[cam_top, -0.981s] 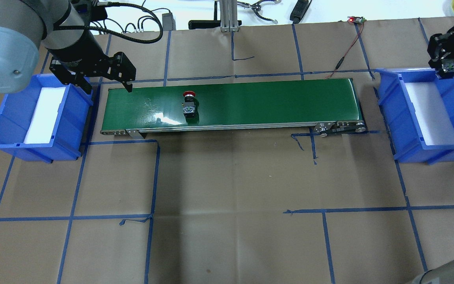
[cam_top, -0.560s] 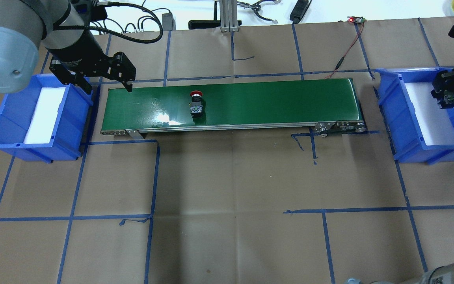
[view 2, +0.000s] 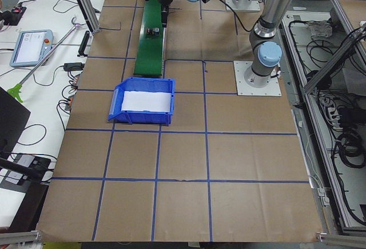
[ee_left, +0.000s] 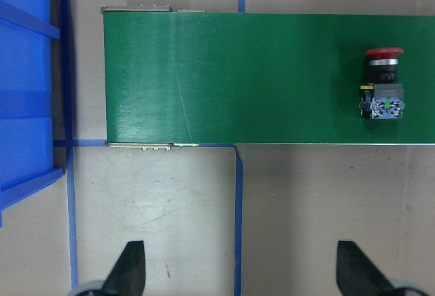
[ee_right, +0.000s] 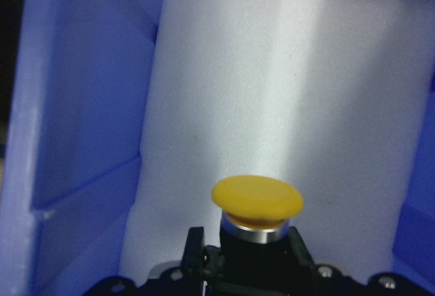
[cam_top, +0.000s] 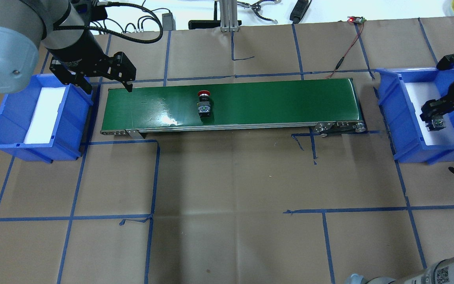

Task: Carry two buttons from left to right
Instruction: 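Lift the yellow button and carry it to the far blue bin, then lower the yellow button into the bin, open, and raise the right gripper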

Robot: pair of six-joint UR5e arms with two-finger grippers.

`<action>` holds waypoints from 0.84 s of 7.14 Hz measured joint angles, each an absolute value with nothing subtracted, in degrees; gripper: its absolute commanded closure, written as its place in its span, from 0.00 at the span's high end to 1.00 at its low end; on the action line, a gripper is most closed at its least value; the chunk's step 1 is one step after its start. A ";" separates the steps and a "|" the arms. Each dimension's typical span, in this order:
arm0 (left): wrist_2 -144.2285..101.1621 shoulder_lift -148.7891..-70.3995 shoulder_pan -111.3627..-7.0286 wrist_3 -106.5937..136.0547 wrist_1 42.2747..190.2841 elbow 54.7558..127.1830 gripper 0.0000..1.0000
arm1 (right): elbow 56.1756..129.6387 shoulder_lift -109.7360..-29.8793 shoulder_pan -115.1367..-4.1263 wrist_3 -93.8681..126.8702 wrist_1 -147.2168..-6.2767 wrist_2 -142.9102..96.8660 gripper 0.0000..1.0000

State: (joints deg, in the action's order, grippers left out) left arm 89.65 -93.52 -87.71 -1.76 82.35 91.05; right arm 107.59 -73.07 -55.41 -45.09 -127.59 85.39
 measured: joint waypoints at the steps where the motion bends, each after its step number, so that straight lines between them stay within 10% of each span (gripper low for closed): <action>1: 89.65 -93.52 -87.72 -1.76 82.35 91.06 1.00 | 108.77 -72.80 -54.59 -45.63 -128.20 85.38 0.03; 3: 89.59 -93.52 -87.71 -1.76 82.35 91.05 1.00 | 110.07 -71.90 -53.37 -45.99 -128.61 85.95 0.20; 5: 89.56 -93.52 -87.72 -1.76 82.35 91.05 1.00 | 110.86 -71.22 -53.04 -45.95 -128.67 86.51 0.90; 6: 89.56 -93.52 -87.72 -1.76 82.35 91.06 1.00 | 110.91 -71.09 -53.02 -45.69 -128.63 86.19 0.91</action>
State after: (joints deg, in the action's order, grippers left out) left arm 89.56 -93.52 -87.72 -1.76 82.35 91.06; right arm 110.91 -71.09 -53.02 -45.69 -128.63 86.19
